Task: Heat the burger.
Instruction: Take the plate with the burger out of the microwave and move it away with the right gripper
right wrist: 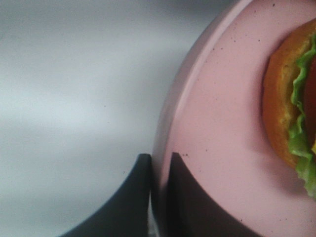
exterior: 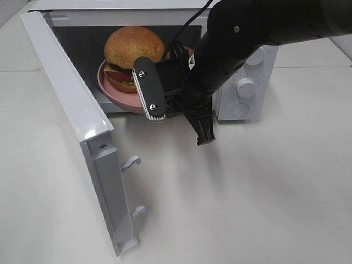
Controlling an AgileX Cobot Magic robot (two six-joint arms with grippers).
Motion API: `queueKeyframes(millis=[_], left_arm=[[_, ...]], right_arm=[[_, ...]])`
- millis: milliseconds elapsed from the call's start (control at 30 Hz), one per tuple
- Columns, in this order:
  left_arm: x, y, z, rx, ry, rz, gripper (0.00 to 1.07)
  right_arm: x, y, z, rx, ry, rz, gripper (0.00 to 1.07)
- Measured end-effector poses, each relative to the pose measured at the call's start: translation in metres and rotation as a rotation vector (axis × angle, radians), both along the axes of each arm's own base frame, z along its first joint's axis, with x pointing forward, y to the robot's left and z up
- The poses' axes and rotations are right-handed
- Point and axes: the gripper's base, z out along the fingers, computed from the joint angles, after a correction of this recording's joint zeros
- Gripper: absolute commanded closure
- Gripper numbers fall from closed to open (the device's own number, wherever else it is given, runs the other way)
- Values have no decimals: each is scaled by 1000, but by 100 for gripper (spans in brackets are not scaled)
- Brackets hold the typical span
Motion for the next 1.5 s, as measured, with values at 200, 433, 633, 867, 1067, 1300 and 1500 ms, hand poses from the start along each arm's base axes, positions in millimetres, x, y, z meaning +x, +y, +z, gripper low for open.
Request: queueKeyframes(millis=[200,433,633,867,1067,1300,1500], left_arm=[[0,0,0,0,0,0,2],[0,0,0,0,0,0,2],[0,0,0,0,0,0,2],[0,0,0,0,0,0,2],[0,0,0,0,0,0,2],[0,0,0,0,0,0,2],[0,0,0,0,0,0,2]], right_arm=[[-13,-12,3,-5,-8,12,107],[-24,-21,7,-9,-8,13,107],[-35,-32,12,-14,-4,6,107],[-53,-48,18,-7,13,-36,107],[-69,-63,20,-9,14,-45,107],[-88,-80,27,17,19,-90,106],[-104,-95,35,16,23,-119,106]])
